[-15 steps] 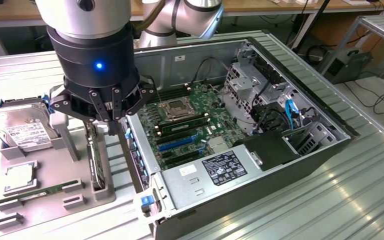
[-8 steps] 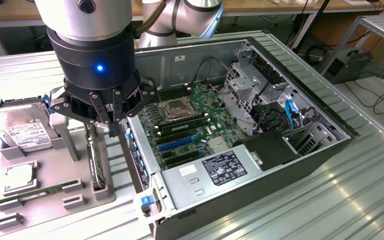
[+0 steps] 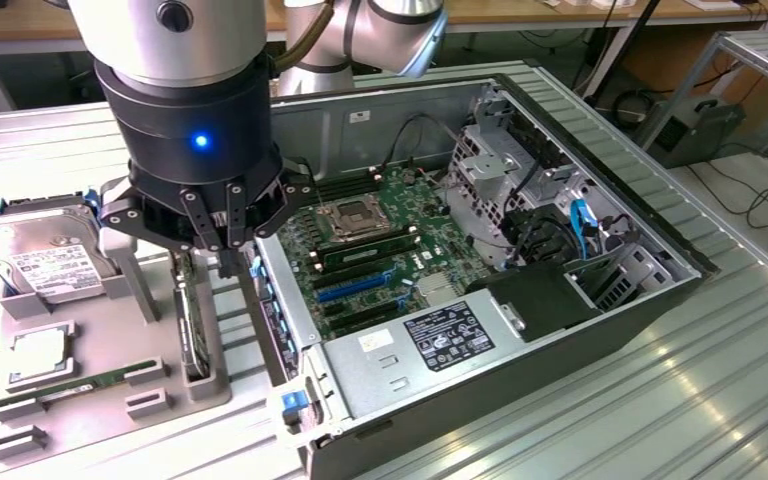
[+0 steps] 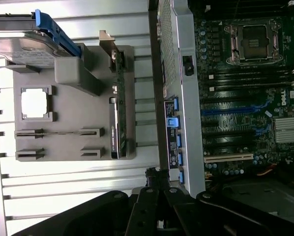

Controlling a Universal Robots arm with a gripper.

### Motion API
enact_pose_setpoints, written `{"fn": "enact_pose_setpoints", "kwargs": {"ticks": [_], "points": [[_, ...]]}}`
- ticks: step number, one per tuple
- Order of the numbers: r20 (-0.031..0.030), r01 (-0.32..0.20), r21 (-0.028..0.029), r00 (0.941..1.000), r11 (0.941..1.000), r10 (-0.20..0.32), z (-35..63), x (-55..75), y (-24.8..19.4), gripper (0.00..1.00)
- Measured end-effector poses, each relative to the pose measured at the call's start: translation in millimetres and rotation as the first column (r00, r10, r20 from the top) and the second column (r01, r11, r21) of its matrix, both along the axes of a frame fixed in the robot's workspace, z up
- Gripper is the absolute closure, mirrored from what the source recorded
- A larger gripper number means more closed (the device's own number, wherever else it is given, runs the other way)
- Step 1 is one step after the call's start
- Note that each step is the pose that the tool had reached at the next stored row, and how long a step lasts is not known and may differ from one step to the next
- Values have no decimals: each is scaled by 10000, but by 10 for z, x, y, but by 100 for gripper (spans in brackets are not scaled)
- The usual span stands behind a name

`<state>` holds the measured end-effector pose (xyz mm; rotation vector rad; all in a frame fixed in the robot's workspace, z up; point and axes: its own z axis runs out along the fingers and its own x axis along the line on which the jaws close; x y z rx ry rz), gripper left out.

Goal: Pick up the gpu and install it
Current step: 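Reach for the gpu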

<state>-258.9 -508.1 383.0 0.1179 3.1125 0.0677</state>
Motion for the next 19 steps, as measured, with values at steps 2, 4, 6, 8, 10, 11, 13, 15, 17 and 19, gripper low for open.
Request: {"fn": "enact_pose_setpoints", "kwargs": {"ticks": [2, 4, 6, 8, 10, 11, 13, 15, 17, 19], "points": [[0, 1, 0, 10000, 10000, -1, -1, 0, -8, 89], [0, 0, 0, 10000, 10000, 0, -1, 0, -16, 89], [0, 1, 0, 10000, 10000, -1, -1, 0, -24, 89], [0, 1, 0, 10000, 10000, -1, -2, 0, -31, 89], [0, 0, 0, 10000, 10000, 0, -3, 0, -38, 89], [0, 0, 0, 10000, 10000, 0, -2, 0, -41, 89], [-1, 1, -1, 10000, 10000, -1, -3, 0, -52, 89], [-1, 1, -1, 10000, 10000, -1, -3, 0, -59, 89], [0, 1, 0, 10000, 10000, -1, -4, 0, -66, 89], [0, 1, 0, 10000, 10000, -1, -4, 0, -72, 89]]}}
